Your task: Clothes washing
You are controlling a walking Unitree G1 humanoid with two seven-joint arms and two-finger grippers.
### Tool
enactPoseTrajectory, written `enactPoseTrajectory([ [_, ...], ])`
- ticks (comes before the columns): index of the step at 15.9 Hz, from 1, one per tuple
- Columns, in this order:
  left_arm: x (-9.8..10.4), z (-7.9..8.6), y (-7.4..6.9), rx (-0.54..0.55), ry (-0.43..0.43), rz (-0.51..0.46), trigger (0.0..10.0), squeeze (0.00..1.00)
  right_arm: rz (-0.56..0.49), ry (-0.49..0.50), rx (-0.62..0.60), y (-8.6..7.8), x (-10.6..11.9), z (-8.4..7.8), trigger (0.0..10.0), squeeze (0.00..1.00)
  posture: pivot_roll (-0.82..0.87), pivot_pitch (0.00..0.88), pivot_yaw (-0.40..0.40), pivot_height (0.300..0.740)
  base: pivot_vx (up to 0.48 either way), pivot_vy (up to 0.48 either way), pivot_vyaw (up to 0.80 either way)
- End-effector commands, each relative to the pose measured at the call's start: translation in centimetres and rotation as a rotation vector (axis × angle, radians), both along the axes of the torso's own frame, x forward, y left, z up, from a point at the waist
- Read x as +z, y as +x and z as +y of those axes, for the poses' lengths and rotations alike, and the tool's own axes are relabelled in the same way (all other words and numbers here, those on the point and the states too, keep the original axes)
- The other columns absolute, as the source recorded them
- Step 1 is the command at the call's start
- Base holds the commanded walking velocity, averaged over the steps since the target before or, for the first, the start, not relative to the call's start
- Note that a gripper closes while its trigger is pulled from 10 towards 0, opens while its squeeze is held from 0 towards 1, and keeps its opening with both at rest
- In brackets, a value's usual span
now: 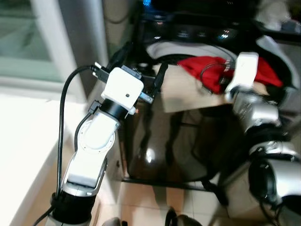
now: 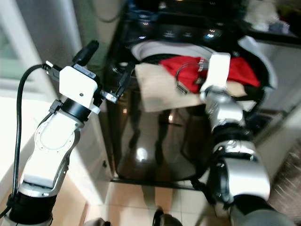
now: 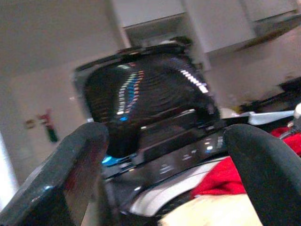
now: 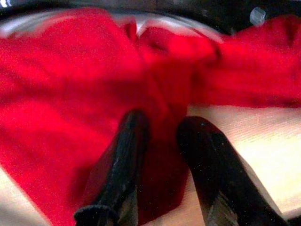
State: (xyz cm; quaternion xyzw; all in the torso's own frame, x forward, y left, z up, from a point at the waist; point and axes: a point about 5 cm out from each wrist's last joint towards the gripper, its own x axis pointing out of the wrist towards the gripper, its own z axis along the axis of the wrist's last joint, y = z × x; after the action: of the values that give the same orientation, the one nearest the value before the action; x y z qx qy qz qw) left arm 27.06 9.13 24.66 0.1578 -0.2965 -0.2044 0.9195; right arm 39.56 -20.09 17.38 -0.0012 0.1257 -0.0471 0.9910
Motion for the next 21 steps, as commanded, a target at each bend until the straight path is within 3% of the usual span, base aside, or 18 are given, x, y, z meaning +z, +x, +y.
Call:
enactPoseTrajectory([
  [1,0.4,-0.3,0.1,-0.019,0.009,-0.010,10.0,0.00,0.055,-0.007,-0.019,-0.4,-0.8,-0.2,10.0,0.00,0.04,0.039,-0.030,0.731,0.000,0.000,0.00],
  [4,0.5,0.1,-0.2,-0.010,0.012,-0.016,10.0,0.00,0.065,-0.021,0.026,-1.5,-0.2,0.9,10.0,0.00,0.05,0.030,-0.051,0.731,0.000,0.000,0.00],
  [9,0.4,0.1,-0.4,-0.005,0.011,-0.014,10.0,0.00,0.215,0.039,0.028,-3.1,-3.4,1.6,10.0,0.00,0.05,0.031,-0.059,0.731,0.000,0.000,0.00],
  [11,0.3,0.1,-0.3,-0.005,0.011,-0.012,10.0,0.00,0.234,0.039,0.019,-3.0,-3.9,1.6,10.0,0.00,0.05,0.034,-0.058,0.731,0.000,0.000,0.00],
  [15,0.3,0.0,-0.1,-0.001,0.010,-0.008,10.0,0.00,0.173,-0.015,0.018,-0.8,-3.5,2.6,10.0,0.00,0.07,0.045,-0.035,0.731,0.000,0.000,0.00],
  [21,0.3,-0.1,0.0,-0.007,0.011,-0.004,10.0,0.00,0.140,-0.062,-0.012,0.2,-3.2,3.3,10.0,0.00,0.08,0.038,-0.017,0.731,0.000,0.000,0.00],
])
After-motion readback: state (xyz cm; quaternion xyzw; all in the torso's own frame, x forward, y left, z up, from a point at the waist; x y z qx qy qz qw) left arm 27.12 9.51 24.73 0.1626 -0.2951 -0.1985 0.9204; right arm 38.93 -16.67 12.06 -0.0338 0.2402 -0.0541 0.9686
